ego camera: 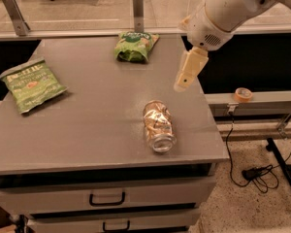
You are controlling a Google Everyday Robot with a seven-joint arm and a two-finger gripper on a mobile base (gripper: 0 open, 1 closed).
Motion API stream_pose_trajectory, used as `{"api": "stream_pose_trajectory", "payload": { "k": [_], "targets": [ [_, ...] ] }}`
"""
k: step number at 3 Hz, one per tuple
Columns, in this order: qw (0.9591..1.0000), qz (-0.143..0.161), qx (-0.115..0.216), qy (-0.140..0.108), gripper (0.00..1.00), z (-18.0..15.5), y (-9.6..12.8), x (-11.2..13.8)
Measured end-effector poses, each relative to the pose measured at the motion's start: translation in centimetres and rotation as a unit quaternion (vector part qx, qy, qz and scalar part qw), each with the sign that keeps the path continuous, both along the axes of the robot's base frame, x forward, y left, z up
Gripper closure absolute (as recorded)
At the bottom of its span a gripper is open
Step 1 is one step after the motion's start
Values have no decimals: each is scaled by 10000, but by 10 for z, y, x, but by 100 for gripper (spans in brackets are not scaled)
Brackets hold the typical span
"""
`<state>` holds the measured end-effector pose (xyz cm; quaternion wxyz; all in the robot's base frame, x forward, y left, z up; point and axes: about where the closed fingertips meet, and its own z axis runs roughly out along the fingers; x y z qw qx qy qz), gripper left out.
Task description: Move green rice chip bag near green jalapeno chip bag
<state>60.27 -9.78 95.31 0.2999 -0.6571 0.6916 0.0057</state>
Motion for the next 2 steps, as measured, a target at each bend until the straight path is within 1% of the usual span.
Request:
{"api": "stream_pose_trajectory", "payload": {
  "k": [1,2],
  "targets": [
    [10000,0,0,0,0,0,0,0],
    [9997,-113,209,-79,0,-7,17,15]
  ]
}}
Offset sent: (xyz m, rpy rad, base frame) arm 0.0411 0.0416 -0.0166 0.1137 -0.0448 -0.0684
